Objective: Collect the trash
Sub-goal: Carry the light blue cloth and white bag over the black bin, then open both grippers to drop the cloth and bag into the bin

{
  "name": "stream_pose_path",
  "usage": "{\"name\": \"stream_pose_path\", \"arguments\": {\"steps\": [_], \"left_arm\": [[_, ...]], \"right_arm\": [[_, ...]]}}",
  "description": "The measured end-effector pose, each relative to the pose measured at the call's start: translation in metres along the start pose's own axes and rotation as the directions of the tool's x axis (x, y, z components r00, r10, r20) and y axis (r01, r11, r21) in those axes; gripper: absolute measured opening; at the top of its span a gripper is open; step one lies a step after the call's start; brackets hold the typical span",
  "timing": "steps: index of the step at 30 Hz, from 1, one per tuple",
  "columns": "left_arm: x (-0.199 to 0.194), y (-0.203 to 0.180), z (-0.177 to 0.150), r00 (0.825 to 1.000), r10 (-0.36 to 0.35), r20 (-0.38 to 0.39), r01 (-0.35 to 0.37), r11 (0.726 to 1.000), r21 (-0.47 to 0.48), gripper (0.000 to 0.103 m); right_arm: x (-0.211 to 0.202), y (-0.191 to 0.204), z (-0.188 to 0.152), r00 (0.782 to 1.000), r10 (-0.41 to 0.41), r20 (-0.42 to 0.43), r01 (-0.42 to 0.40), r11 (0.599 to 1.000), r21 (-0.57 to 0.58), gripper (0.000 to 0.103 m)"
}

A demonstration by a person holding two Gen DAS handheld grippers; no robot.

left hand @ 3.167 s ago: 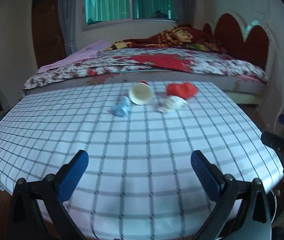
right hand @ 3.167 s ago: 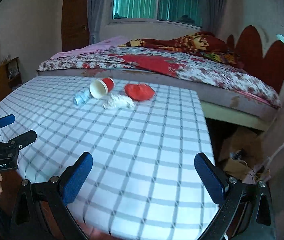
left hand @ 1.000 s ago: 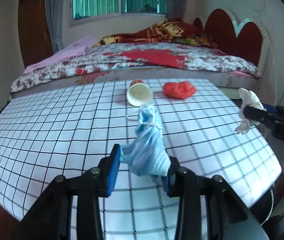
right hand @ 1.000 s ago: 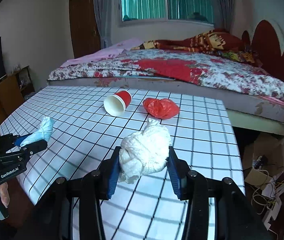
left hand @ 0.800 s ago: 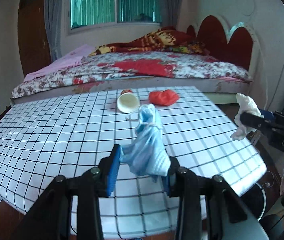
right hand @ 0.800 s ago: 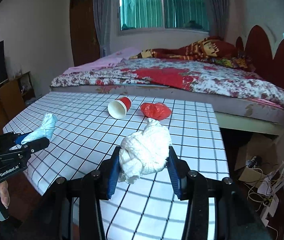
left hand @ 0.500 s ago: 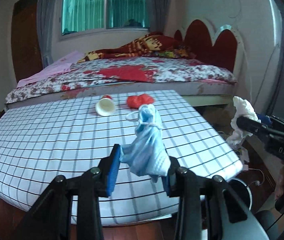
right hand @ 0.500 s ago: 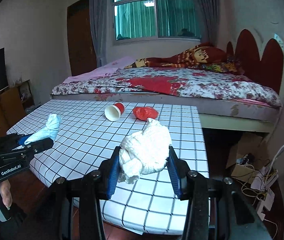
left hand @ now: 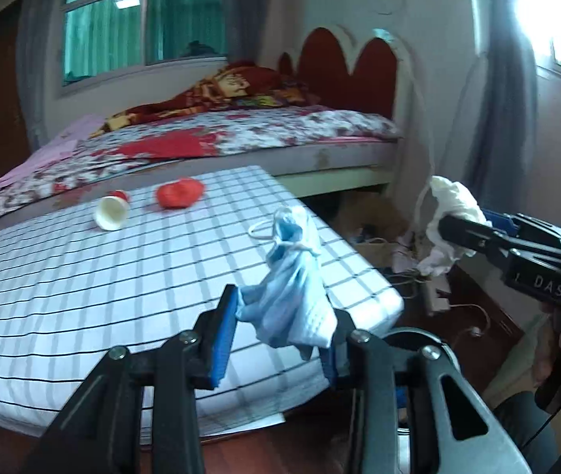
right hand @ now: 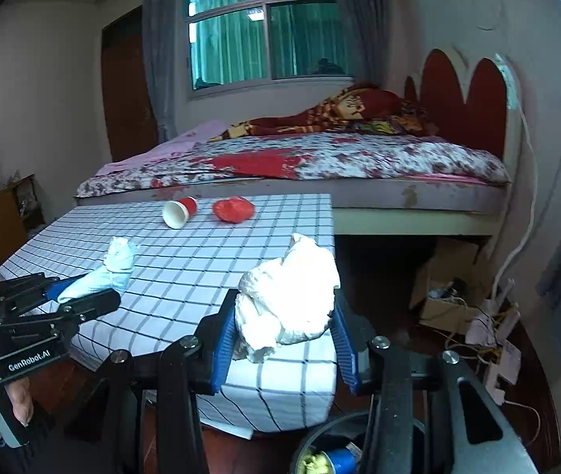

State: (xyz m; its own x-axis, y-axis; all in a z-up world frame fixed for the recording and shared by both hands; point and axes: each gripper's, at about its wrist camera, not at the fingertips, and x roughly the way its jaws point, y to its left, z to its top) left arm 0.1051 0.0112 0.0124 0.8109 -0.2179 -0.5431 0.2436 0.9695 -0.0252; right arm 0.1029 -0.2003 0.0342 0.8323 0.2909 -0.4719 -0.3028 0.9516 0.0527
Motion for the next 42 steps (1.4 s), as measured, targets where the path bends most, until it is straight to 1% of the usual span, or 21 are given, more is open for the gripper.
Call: {"name": "stream_pose_path", "arguments": {"steps": [4, 9, 18, 21, 23, 25, 27, 29, 35, 37, 40, 42], "left_arm": [[0.009, -0.028, -0.005, 0.999, -0.053, -0.009, 0.053, 0.998, 0.033, 0.038], [0.021, -0.060, -0.014, 0.993, -0.107, -0.044, 0.110, 0.991, 0.069, 0.038], [0.040, -0.101, -0.039, 0.978, -0.181, -0.107, 0.191, 0.977, 0.093, 0.038], [0.050, -0.113, -0.048, 0.969, -0.207, -0.138, 0.222, 0.970, 0.102, 0.038], [0.058, -0.124, -0.057, 0.960, -0.226, -0.163, 0.246, 0.963, 0.112, 0.038], [0.067, -0.130, -0.062, 0.951, -0.240, -0.194, 0.264, 0.958, 0.110, 0.038], [0.080, -0.139, -0.070, 0.937, -0.251, -0.241, 0.283, 0.953, 0.110, 0.038], [0.087, -0.143, -0.074, 0.929, -0.262, -0.260, 0.298, 0.949, 0.108, 0.038], [0.101, -0.158, -0.090, 0.912, -0.266, -0.313, 0.320, 0.938, 0.136, 0.038], [0.103, -0.160, -0.094, 0.910, -0.263, -0.320, 0.320, 0.937, 0.140, 0.038], [0.111, -0.163, -0.098, 0.896, -0.277, -0.347, 0.338, 0.932, 0.128, 0.038], [0.116, -0.164, -0.100, 0.881, -0.295, -0.371, 0.358, 0.927, 0.113, 0.039]], "right_arm": [[-0.014, -0.019, -0.013, 1.000, -0.030, -0.008, 0.030, 0.999, 0.013, 0.046], [-0.026, -0.042, -0.030, 0.998, -0.064, -0.030, 0.065, 0.997, 0.044, 0.046], [-0.028, -0.076, -0.070, 0.991, -0.093, -0.092, 0.100, 0.992, 0.076, 0.047], [-0.026, -0.087, -0.085, 0.988, -0.098, -0.120, 0.109, 0.990, 0.088, 0.047], [-0.022, -0.098, -0.098, 0.983, -0.098, -0.155, 0.113, 0.989, 0.093, 0.047], [-0.017, -0.105, -0.109, 0.978, -0.099, -0.184, 0.118, 0.989, 0.094, 0.047], [-0.010, -0.112, -0.120, 0.970, -0.105, -0.221, 0.128, 0.987, 0.093, 0.047], [-0.003, -0.117, -0.130, 0.963, -0.100, -0.248, 0.127, 0.987, 0.094, 0.047], [0.013, -0.122, -0.153, 0.946, -0.094, -0.311, 0.119, 0.991, 0.062, 0.048], [0.017, -0.123, -0.158, 0.942, -0.090, -0.324, 0.115, 0.992, 0.059, 0.048], [0.023, -0.125, -0.167, 0.935, -0.079, -0.345, 0.105, 0.993, 0.059, 0.048], [0.027, -0.127, -0.172, 0.930, -0.074, -0.360, 0.102, 0.993, 0.058, 0.048]]}}
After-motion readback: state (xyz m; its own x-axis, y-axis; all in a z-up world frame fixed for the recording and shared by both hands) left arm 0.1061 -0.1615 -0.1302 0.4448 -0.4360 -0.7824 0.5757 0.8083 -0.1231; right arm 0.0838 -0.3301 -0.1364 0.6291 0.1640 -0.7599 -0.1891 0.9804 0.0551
